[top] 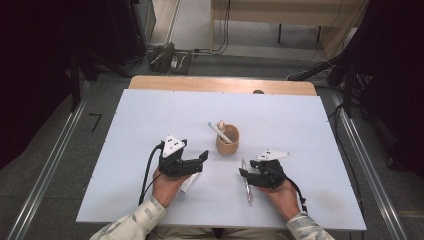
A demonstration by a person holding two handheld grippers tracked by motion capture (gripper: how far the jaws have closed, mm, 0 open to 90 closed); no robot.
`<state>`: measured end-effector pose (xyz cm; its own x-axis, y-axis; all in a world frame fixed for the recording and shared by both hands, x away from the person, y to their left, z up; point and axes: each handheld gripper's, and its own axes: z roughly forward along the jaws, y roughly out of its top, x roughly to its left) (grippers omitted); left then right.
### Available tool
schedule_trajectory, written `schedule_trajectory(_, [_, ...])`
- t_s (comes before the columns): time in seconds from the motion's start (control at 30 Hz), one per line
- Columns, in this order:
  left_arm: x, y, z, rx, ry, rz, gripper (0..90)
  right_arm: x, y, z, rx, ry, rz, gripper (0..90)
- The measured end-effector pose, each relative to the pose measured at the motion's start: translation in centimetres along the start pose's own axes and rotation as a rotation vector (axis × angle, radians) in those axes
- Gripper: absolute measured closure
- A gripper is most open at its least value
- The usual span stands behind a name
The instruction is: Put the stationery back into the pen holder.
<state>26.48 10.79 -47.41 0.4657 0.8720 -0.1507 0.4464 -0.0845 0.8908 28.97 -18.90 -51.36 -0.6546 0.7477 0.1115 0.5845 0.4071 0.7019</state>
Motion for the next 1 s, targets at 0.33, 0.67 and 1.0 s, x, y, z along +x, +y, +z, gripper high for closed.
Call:
schedule_trajectory(0.33, [0.1,-0.1,-0.2,0.004,-0.003,-0.007,16.1,0.7,0.3,0.3,0.016,-0.055,-0.024,50.9])
schedule_trajectory(0.67, [0.2,0.0,-0.2,-0.002,-0.004,-0.012,16.1,1.4,0.4,0.5,0.029,-0.108,-0.042,53.9])
schedule_trajectory(1.0, [0.1,-0.1,-0.2,-0.003,-0.003,-0.010,16.2,2.1,0.4,0.6,0.034,-0.134,-0.060,63.3])
